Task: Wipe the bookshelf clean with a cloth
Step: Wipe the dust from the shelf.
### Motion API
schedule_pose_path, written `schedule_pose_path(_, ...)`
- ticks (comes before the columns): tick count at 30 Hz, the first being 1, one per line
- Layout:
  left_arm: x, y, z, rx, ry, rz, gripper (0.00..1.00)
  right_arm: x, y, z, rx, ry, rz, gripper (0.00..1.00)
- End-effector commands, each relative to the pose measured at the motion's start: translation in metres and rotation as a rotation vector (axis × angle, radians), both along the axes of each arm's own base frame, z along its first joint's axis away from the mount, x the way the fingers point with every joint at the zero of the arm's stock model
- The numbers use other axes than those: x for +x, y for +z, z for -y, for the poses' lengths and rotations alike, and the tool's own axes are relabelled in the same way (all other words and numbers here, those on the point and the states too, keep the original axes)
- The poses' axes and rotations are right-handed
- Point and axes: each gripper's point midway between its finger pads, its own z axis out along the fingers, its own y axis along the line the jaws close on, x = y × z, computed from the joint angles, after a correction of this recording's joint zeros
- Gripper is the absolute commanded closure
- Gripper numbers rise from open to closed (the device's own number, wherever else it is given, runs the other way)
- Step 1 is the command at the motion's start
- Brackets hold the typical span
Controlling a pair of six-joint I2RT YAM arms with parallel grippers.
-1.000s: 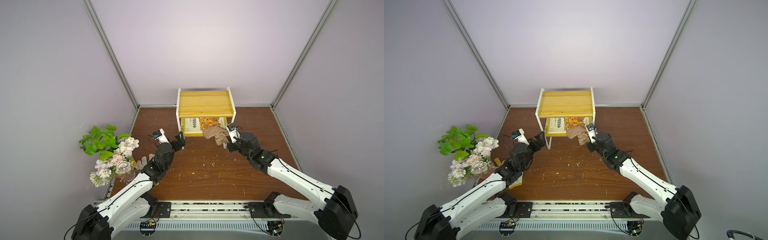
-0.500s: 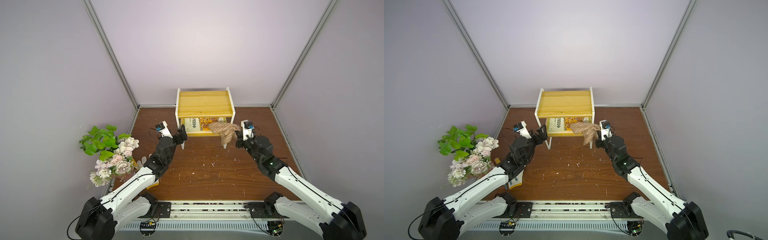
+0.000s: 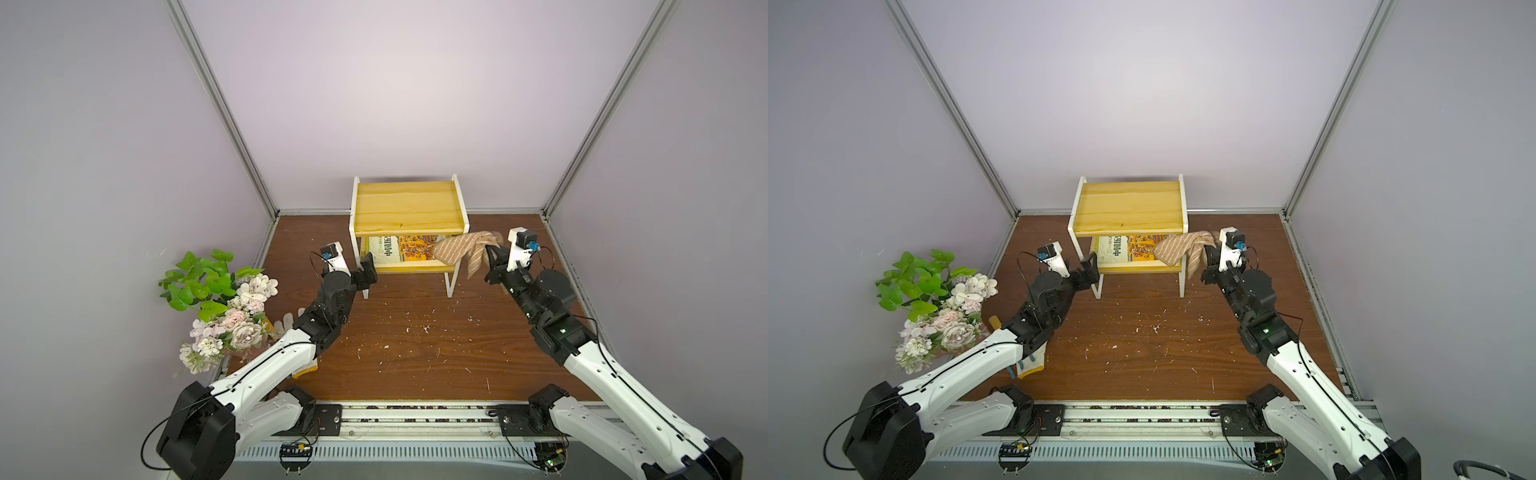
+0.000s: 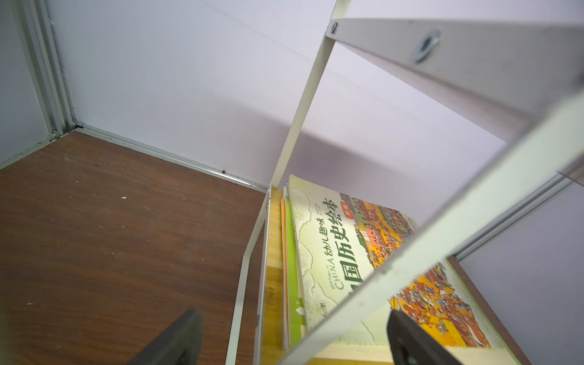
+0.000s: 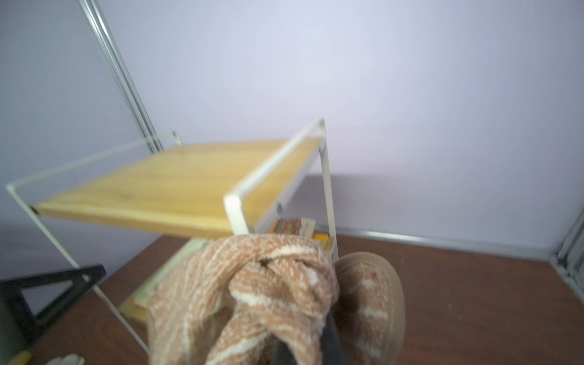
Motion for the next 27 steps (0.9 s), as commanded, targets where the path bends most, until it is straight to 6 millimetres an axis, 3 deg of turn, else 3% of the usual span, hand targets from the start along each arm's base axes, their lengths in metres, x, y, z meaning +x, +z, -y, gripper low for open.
schedule_pose_path(1,0.005,0.013,-0.006,0.037,0.026,0.030,0.07,0.002,-0.053,0.008,0.107,0.056,-0.164,1.00)
schedule_pose_path(3,0.007,0.012,-0.004,0.040,0.019,0.028,0.08,0.007,-0.025,0.012,0.140,0.094,-0.076,1.00)
schedule_pose_path(6,0.008,0.008,0.000,0.039,0.002,0.023,0.13,0.015,0.026,0.002,0.110,0.200,0.082,1.00)
schedule_pose_path(8,0.009,0.007,0.002,0.042,-0.010,0.026,0.16,0.020,0.055,-0.011,0.097,0.300,0.170,1.00)
schedule_pose_path(11,0.010,0.007,0.005,0.049,-0.024,0.029,0.18,0.019,0.079,-0.039,0.100,0.516,0.236,1.00)
schedule_pose_path(14,0.009,0.007,0.009,0.045,-0.045,0.028,0.19,0.014,0.075,-0.052,0.120,0.631,0.225,1.00)
schedule_pose_path(16,0.008,0.005,0.011,0.045,-0.060,0.021,0.21,0.015,0.051,-0.053,0.118,0.635,0.169,1.00)
schedule_pose_path(20,0.007,0.001,0.011,0.048,-0.068,0.013,0.24,0.014,-0.017,-0.045,0.104,0.567,0.040,1.00)
schedule_pose_path(21,0.006,0.001,0.012,0.051,-0.072,0.010,0.25,0.015,-0.023,-0.044,0.104,0.557,0.030,1.00)
schedule_pose_path(23,0.006,0.002,0.013,0.055,-0.079,0.011,0.26,0.021,-0.012,-0.042,0.092,0.550,0.049,1.00)
schedule_pose_path(27,0.006,0.002,0.015,0.063,-0.094,0.007,0.28,0.034,0.053,-0.040,0.044,0.524,0.188,1.00)
